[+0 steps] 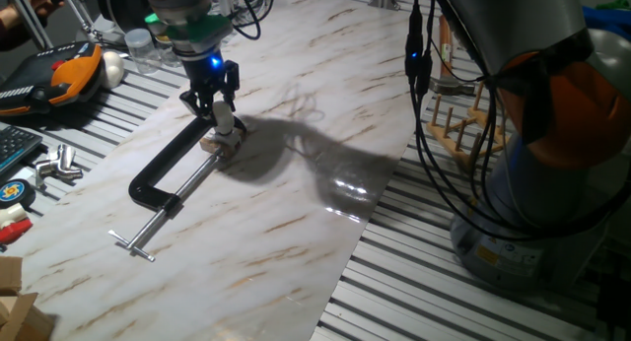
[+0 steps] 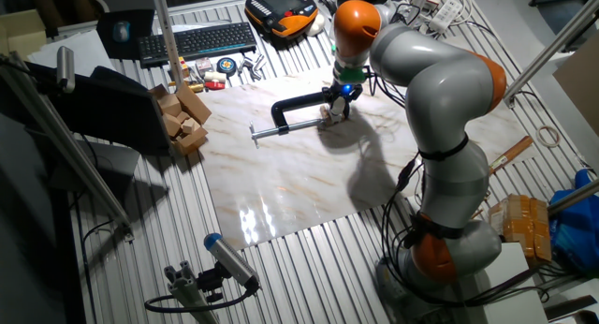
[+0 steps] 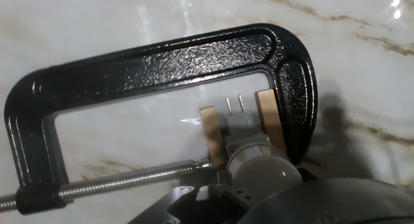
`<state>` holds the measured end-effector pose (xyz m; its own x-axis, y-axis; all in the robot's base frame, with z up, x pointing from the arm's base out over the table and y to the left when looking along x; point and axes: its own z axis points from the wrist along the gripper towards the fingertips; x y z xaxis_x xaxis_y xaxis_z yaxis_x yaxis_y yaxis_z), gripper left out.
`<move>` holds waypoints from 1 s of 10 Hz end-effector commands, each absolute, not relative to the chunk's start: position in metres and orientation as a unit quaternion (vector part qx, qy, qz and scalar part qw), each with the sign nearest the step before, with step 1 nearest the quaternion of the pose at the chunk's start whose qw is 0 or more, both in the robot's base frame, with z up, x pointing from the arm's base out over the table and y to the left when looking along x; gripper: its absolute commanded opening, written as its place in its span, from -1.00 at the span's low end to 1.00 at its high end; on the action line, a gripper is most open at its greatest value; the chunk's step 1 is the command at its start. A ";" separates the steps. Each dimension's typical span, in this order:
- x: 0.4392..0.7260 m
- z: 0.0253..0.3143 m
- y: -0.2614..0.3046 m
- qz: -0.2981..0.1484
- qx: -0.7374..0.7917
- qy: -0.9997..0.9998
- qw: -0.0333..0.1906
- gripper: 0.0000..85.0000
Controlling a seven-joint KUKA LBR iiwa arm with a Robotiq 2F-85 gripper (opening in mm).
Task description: Take out the light bulb by rotating it
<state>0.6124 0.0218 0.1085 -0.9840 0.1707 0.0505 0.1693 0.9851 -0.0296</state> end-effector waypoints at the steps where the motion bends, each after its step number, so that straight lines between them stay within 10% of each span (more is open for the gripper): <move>1: 0.612 0.109 0.022 0.013 -0.075 -0.997 0.027 -1.00; 10: 0.612 0.110 0.022 0.020 0.034 -0.999 0.020 -1.00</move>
